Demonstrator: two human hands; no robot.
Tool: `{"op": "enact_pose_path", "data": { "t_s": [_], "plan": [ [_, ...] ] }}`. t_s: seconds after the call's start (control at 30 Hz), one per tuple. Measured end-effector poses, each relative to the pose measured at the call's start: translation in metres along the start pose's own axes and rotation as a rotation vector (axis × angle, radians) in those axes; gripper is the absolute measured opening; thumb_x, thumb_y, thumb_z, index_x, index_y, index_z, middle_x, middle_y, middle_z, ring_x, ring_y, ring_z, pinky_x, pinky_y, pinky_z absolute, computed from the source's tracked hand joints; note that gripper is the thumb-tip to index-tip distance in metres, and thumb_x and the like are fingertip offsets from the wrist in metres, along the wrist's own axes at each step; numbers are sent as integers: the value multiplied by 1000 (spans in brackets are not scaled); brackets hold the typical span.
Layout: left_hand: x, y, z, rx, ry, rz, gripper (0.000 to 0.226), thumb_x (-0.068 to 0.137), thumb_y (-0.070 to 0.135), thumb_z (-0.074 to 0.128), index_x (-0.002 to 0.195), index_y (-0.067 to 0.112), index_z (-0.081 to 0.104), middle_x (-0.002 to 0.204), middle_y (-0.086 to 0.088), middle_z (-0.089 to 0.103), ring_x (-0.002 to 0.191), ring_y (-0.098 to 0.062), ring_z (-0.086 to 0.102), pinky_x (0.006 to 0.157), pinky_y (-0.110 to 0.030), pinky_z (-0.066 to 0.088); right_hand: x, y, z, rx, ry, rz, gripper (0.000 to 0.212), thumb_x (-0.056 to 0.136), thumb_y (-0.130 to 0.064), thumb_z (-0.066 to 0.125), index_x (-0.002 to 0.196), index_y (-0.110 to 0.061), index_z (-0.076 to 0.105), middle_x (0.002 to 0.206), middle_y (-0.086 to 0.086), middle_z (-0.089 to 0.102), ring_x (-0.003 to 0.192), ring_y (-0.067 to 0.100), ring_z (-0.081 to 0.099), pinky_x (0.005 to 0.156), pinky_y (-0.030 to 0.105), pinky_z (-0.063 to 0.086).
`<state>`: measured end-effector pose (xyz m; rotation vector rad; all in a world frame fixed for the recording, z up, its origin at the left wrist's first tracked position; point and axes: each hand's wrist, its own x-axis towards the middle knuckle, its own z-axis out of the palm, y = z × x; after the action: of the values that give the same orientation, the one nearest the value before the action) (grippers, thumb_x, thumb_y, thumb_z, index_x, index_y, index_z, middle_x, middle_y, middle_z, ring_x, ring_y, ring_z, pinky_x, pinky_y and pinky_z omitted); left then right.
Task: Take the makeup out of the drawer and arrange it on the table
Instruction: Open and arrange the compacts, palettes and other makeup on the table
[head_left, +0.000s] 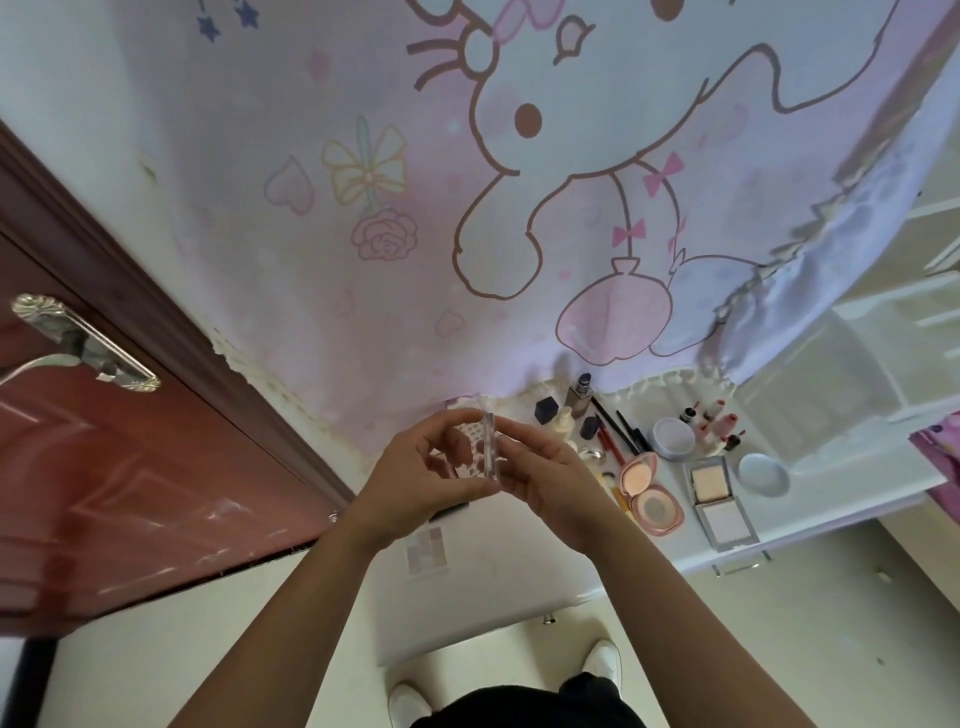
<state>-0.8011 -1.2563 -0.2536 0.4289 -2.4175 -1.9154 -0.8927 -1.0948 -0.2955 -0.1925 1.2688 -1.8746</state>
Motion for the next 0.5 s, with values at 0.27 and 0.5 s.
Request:
{"op": "enact_pose_path", "data": {
  "t_s": [0.27, 0.5],
  "plan": [
    [-10, 1, 0, 174, 56, 71, 65, 60, 20, 94, 112, 39, 60, 108, 15, 58, 84, -9, 59, 71, -28, 57, -7, -8, -5, -70, -101, 58, 47, 86, -16, 73, 132, -11, 64, 123, 27, 66, 117, 43, 63, 105, 49, 49],
    [-5, -1, -1, -52, 101, -32, 55, 67, 24, 91, 115, 22, 63, 109, 1, 71, 96, -17, 67, 77, -31, 58, -6, -19, -4, -251, -19, 20, 35, 82, -13, 70, 116, -7, 71, 100, 24, 73, 91, 32, 71, 84, 37, 59]
  ]
}}
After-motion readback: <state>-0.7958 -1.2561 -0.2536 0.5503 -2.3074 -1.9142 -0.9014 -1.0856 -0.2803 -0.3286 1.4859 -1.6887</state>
